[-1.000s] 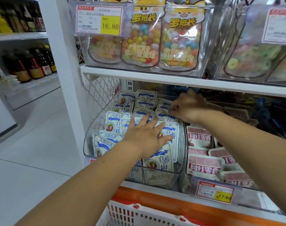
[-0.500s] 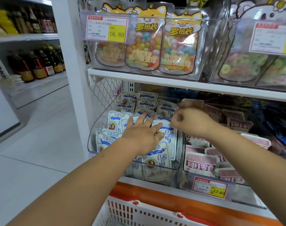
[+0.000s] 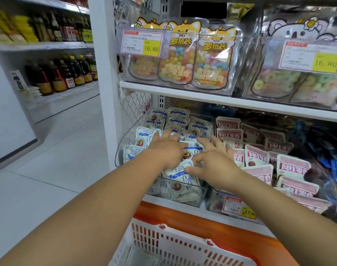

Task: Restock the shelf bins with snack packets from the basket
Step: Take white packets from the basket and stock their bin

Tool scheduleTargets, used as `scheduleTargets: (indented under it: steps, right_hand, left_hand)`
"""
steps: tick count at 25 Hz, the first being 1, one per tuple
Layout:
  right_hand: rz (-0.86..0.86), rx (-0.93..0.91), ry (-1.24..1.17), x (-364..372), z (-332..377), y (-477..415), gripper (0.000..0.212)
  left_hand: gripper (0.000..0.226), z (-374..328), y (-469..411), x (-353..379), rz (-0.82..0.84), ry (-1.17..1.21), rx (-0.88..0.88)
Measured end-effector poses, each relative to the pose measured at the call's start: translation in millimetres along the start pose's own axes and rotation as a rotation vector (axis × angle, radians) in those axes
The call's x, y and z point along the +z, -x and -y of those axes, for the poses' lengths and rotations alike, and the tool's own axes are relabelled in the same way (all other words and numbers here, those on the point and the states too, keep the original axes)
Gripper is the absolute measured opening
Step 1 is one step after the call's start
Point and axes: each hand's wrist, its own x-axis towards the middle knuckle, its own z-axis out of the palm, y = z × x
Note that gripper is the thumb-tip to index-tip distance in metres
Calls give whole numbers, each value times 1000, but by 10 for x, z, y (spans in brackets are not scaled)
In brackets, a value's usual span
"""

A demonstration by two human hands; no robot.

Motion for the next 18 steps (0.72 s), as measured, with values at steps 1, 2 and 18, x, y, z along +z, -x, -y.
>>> scheduleTargets:
  steps: [1, 2, 18]
  right_hand:
    - [-46, 46, 32, 9, -21, 6, 40]
    - [-100, 105, 50, 5, -52, 10, 37]
    - [-843, -136, -414, 358, 16, 699, 26]
  left_hand:
    - [44, 22, 43, -43, -38, 35, 4]
    - [44, 53, 98, -72, -94, 75, 13]
    - [34, -28, 1511, 930, -721, 362, 104]
